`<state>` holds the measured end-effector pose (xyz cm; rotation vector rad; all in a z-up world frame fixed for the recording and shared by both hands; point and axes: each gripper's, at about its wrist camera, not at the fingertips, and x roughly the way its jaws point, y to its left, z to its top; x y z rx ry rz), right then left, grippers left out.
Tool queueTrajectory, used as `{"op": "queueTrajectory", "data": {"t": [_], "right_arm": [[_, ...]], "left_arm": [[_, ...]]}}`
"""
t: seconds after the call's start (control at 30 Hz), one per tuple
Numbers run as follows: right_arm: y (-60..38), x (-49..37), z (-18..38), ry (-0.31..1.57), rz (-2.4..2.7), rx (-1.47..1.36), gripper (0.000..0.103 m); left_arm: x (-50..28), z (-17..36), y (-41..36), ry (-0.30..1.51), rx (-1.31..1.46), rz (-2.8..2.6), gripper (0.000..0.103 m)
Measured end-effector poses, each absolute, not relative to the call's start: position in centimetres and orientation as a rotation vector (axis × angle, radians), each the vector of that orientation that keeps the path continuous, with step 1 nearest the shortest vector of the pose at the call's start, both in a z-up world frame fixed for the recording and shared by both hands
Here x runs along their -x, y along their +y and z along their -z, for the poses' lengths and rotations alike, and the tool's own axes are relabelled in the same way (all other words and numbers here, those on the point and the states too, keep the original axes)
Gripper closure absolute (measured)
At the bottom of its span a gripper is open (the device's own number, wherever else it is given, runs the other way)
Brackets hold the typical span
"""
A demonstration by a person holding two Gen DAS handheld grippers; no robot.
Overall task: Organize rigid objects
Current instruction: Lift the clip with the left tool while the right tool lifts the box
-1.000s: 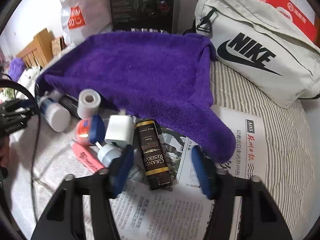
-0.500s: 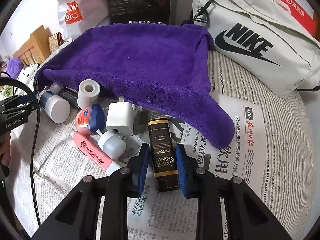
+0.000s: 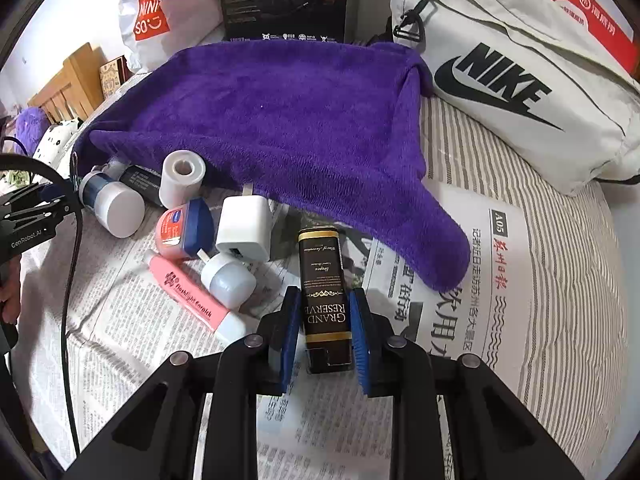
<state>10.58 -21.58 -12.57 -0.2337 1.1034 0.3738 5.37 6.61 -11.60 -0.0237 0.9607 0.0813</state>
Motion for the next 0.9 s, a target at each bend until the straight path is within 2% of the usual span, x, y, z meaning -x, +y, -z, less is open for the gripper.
{"op": "queueTrajectory", "data": {"t": [0.27,0.57,0.9], "right_arm": [[-22.5,-9.6,11.0,1.086,-0.368,0.212,0.079],[-22.2,-10.2,12.6,1.112,-0.364,0.237,0.077],[-21.9,-10.2,12.5,1.113,-0.381,0.242,0.08]], "left_arm": [[-4.2,10.9,6.8,0.967,0.04,-0.072,0.06],[-4.3,11.3,6.6,0.99,0.025,-0.072,0.06],[-3.5,11.1,7.8,0.982,0.069,-0.065,0.06]]}}
